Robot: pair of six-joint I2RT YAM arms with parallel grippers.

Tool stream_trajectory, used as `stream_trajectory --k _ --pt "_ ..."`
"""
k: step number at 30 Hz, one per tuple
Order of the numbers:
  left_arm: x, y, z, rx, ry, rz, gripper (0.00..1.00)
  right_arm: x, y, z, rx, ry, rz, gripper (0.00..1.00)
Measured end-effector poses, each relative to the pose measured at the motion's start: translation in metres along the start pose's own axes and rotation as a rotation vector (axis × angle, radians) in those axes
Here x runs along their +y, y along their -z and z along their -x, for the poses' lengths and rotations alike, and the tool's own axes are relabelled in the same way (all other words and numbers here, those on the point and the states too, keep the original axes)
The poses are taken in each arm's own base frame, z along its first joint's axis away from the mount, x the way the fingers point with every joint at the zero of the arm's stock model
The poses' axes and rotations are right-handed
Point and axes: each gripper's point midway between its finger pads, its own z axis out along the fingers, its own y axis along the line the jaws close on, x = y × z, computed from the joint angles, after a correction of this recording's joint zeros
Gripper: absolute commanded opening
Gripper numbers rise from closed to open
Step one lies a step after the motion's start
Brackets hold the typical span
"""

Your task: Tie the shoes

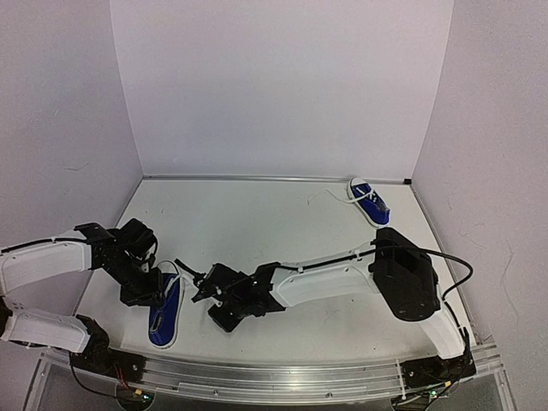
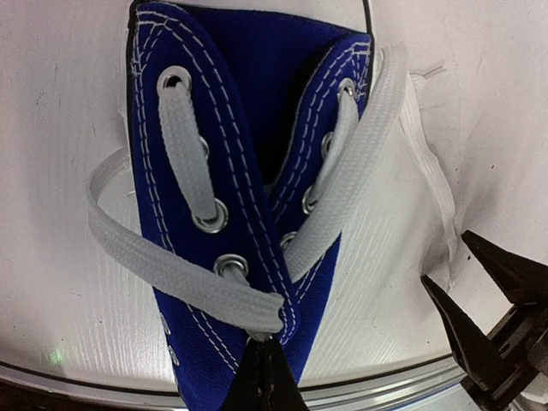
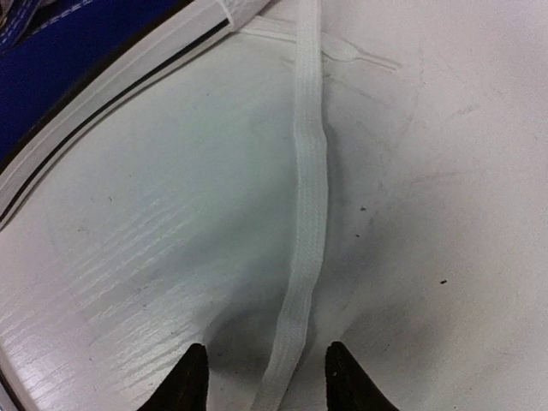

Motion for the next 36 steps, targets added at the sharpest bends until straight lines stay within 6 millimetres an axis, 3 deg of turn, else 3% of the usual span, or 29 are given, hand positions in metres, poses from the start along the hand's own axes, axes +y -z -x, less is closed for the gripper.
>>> stream_trajectory --k 4,7,12,16,19,24,27,28,29,31,36 --pt "-0.001 0.000 0.001 -0.006 0.001 -0.006 0.00 0.005 -0.001 0.003 -0.007 0.027 -0.037 0.08" --pt "-0.002 0.000 0.002 -0.008 0.001 -0.007 0.00 0.004 0.000 0.000 -0.004 0.031 -0.068 0.00" --pt "-0.004 0.003 0.005 -0.020 -0.003 -0.012 0.00 -0.010 0.005 -0.005 -0.001 0.017 -0.127 0.00" --pt "-0.026 0.021 0.024 -0.097 -0.025 -0.080 0.00 -0.034 0.023 -0.016 0.022 -0.007 -0.176 0.00" --pt "-0.049 0.039 0.042 -0.166 -0.050 -0.145 0.00 -0.053 0.054 -0.006 -0.015 -0.056 -0.193 0.00" --pt "-0.085 0.057 0.066 -0.238 -0.088 -0.236 0.01 -0.098 0.143 0.044 -0.214 -0.195 -0.207 0.00" --pt "-0.087 0.053 0.068 -0.236 -0.081 -0.217 0.25 -0.126 0.194 0.066 -0.340 -0.271 -0.215 0.00" --pt "-0.082 0.051 0.067 -0.231 -0.071 -0.199 0.35 -0.131 0.202 0.068 -0.358 -0.284 -0.217 0.00" --pt "-0.078 0.050 0.065 -0.226 -0.061 -0.180 0.38 -0.136 0.208 0.070 -0.373 -0.295 -0.220 0.00" --pt "-0.071 0.051 0.062 -0.222 -0.044 -0.154 0.40 -0.136 0.206 0.069 -0.373 -0.299 -0.210 0.00" --pt "-0.039 0.054 0.037 -0.181 -0.003 -0.091 0.46 -0.119 0.158 0.039 -0.264 -0.284 -0.153 0.00"
